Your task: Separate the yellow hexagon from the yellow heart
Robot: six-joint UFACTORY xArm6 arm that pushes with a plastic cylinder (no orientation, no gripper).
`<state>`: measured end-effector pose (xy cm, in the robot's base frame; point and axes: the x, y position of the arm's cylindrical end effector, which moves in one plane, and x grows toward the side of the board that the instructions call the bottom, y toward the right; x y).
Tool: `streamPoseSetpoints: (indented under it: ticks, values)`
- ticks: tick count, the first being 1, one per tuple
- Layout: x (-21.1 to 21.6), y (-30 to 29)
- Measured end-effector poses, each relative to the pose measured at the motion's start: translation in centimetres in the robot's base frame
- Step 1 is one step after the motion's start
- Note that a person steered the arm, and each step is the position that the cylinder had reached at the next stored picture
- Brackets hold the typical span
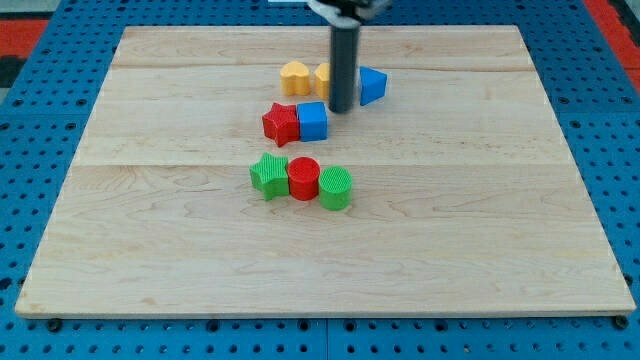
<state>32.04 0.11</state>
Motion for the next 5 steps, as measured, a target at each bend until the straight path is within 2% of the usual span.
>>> streamPoseSetpoints:
  ticks: [1,2,3,4,5]
  values:
    - [-1.0,-3.0]
    - [-1.1,-3.3]
    - [3.2,0.1]
    - [9.3,3.9]
    - [8.2,14.5]
